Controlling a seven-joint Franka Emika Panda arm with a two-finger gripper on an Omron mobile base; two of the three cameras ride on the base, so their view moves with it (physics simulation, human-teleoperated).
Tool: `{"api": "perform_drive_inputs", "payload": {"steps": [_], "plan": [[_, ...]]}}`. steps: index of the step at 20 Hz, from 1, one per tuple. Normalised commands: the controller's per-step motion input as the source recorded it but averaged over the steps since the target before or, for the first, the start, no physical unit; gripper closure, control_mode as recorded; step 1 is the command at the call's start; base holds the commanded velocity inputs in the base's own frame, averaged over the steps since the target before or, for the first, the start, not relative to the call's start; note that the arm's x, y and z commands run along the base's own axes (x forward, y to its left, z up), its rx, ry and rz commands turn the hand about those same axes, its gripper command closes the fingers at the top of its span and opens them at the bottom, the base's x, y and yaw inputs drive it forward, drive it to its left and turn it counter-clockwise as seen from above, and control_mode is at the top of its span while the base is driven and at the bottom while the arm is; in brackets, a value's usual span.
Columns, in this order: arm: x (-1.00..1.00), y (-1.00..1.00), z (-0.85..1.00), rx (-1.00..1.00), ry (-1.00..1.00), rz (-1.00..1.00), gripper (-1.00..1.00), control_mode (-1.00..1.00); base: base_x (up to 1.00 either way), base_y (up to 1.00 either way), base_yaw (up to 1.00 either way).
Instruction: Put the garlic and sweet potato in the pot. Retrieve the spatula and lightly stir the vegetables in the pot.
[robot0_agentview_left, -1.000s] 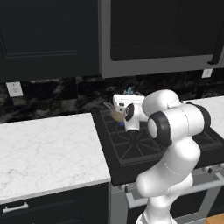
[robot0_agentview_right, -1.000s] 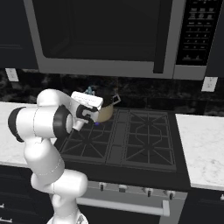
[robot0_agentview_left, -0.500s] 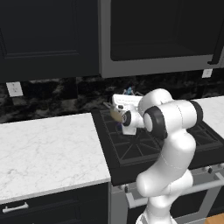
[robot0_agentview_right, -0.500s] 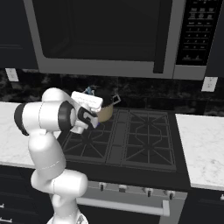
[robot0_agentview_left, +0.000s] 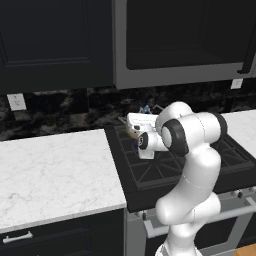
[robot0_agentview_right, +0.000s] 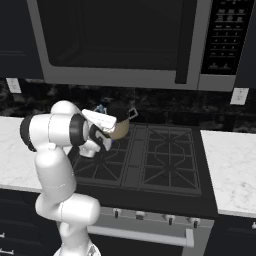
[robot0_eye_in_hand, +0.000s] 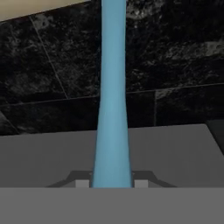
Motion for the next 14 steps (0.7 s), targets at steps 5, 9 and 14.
{"api": "perform_drive_inputs", "payload": {"steps": [5,9,14], "plan": [[-0.18,-0.06,0.08,0.03,0.33,0.14,1.00,-1.00,0.00,0.00,0.00],[-0.13,-0.14,0.30,0.05,0.34,0.11,1.00,-1.00,0.00,0.00,0.00],[0.00,-0.16,0.10,0.02,0.20,0.01,1.00,-1.00,0.00,0.00,0.00]]}}
